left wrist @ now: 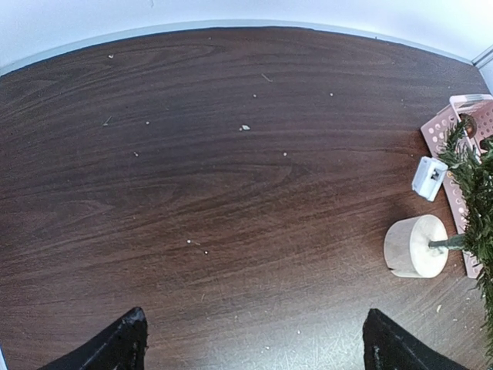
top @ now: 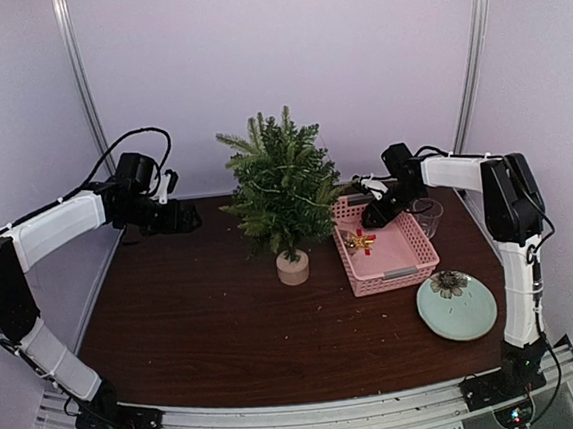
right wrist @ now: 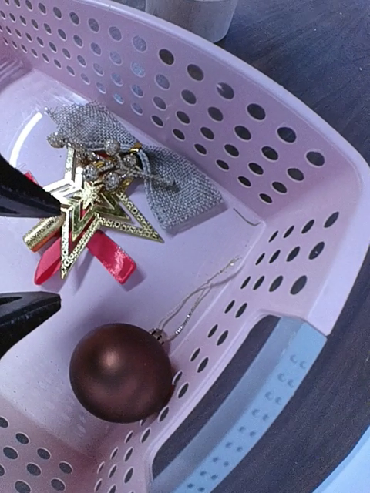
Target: Decorate the small christmas tree
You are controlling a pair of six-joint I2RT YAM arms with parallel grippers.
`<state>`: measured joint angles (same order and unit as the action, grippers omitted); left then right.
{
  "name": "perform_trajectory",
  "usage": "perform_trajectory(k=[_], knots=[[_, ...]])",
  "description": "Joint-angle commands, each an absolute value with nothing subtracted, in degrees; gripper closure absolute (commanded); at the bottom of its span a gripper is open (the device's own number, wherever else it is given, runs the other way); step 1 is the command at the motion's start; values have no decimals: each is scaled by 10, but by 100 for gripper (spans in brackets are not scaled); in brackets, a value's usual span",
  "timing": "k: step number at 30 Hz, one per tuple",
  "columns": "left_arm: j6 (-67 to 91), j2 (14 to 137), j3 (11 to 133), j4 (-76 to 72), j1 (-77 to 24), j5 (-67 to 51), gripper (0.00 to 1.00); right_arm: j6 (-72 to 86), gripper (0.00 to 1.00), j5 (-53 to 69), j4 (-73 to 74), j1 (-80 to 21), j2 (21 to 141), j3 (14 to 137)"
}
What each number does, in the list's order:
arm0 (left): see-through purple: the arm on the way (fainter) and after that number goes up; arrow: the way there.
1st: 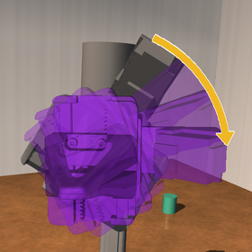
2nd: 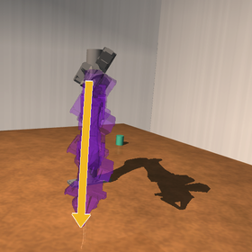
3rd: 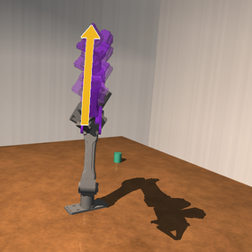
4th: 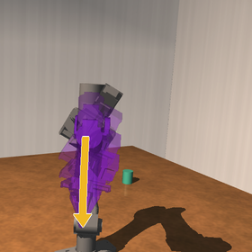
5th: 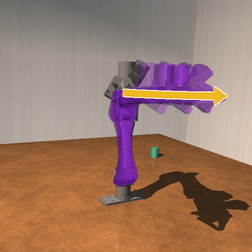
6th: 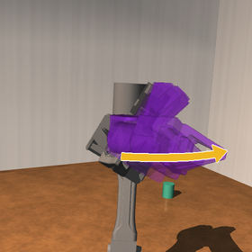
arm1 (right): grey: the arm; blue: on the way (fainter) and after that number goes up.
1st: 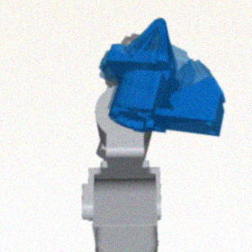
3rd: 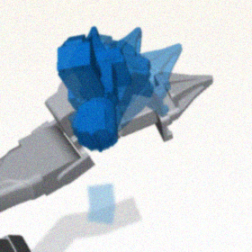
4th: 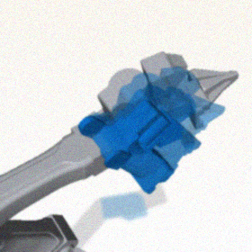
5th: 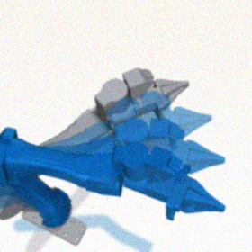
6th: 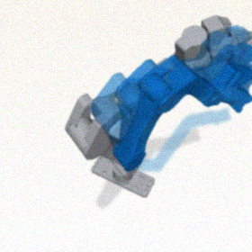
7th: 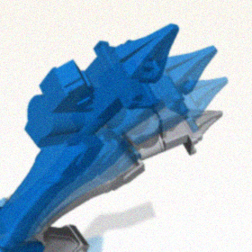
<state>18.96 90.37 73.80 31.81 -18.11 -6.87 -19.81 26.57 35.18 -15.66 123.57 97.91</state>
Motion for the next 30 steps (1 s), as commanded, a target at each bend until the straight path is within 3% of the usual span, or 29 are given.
perform_trajectory(k=[1,16,30], knots=[[176,911,756,317,-180,-70,2,-196,66,278,375,-156,1243,979],[173,899,738,318,-180,-71,2,-174,68,280,446,-161,1279,1006],[166,895,730,318,-180,-68,2,-177,75,206,427,-206,1209,896]])
